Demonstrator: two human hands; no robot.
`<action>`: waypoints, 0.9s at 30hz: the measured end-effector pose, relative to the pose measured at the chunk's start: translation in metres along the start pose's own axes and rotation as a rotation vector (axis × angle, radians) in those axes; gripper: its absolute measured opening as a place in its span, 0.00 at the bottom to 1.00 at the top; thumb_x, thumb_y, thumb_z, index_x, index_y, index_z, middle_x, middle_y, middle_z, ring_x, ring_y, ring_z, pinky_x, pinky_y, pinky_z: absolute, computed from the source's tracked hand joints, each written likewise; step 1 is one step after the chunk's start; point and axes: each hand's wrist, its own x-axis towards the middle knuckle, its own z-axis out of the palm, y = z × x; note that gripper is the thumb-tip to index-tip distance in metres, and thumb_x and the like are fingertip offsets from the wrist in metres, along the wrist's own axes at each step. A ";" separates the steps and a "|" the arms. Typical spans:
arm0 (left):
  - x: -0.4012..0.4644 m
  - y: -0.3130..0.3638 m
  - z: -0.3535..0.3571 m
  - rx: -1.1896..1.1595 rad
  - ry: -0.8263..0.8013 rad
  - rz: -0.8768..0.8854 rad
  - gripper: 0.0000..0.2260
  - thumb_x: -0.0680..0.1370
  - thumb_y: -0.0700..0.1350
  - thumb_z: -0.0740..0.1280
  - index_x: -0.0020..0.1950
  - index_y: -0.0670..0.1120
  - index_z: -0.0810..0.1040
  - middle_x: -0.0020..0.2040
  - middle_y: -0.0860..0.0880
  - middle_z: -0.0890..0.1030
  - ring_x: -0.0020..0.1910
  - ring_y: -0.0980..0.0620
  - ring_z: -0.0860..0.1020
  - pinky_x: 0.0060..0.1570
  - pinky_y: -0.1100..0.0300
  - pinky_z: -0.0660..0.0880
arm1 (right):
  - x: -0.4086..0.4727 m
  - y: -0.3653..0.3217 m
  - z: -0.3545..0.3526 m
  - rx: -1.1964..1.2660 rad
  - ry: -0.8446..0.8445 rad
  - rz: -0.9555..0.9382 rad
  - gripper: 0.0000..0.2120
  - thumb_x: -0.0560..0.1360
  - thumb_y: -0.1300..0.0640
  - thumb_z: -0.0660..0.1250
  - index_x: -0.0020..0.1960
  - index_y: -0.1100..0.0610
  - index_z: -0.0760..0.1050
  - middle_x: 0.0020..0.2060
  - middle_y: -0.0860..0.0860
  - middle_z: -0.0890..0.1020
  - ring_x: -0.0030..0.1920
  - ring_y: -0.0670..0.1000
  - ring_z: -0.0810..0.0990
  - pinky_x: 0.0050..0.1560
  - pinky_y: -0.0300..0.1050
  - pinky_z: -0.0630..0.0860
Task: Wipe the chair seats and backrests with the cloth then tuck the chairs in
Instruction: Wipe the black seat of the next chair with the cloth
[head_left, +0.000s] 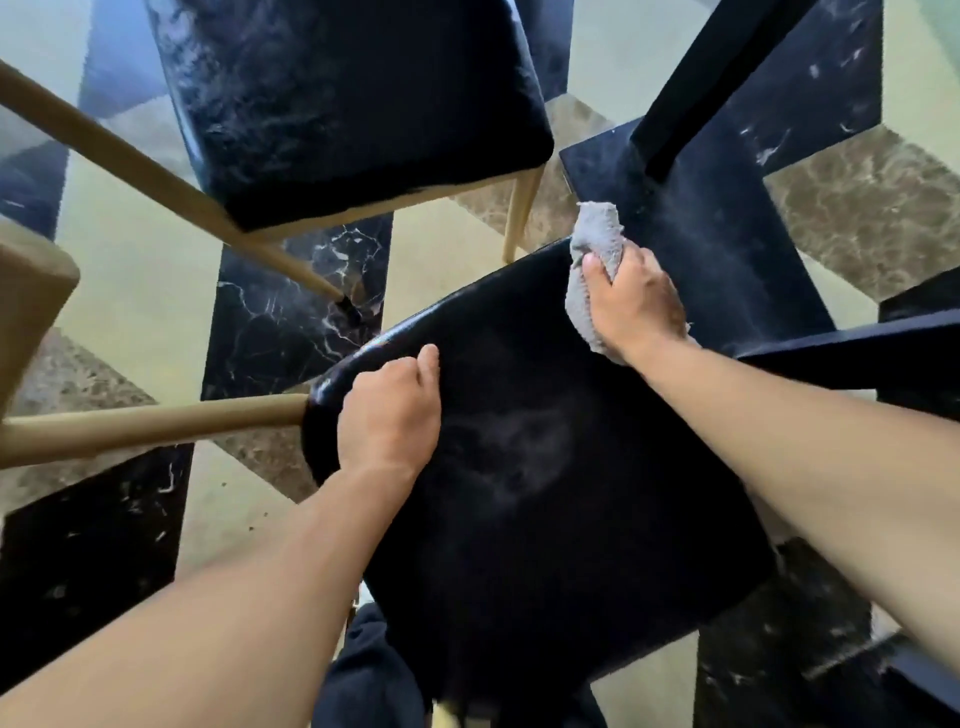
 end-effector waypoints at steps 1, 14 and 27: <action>-0.011 0.001 0.007 -0.022 -0.011 -0.032 0.26 0.84 0.60 0.49 0.33 0.47 0.70 0.39 0.42 0.80 0.45 0.36 0.77 0.43 0.50 0.68 | 0.012 -0.011 0.000 -0.017 -0.011 -0.016 0.26 0.81 0.40 0.55 0.72 0.56 0.70 0.67 0.58 0.75 0.66 0.64 0.73 0.65 0.57 0.70; -0.078 -0.060 0.021 -0.141 0.153 -0.670 0.29 0.82 0.60 0.45 0.51 0.46 0.81 0.49 0.41 0.83 0.51 0.36 0.80 0.51 0.47 0.73 | -0.093 -0.161 0.091 -0.456 -0.299 -0.849 0.19 0.76 0.39 0.61 0.53 0.54 0.76 0.53 0.56 0.80 0.56 0.61 0.74 0.63 0.58 0.65; -0.084 -0.093 0.017 -0.347 0.269 -1.082 0.26 0.82 0.54 0.52 0.53 0.36 0.82 0.54 0.34 0.82 0.55 0.35 0.79 0.56 0.47 0.72 | -0.194 -0.054 0.098 -0.369 -0.289 -1.484 0.26 0.77 0.49 0.66 0.74 0.54 0.72 0.75 0.50 0.72 0.78 0.62 0.62 0.75 0.64 0.63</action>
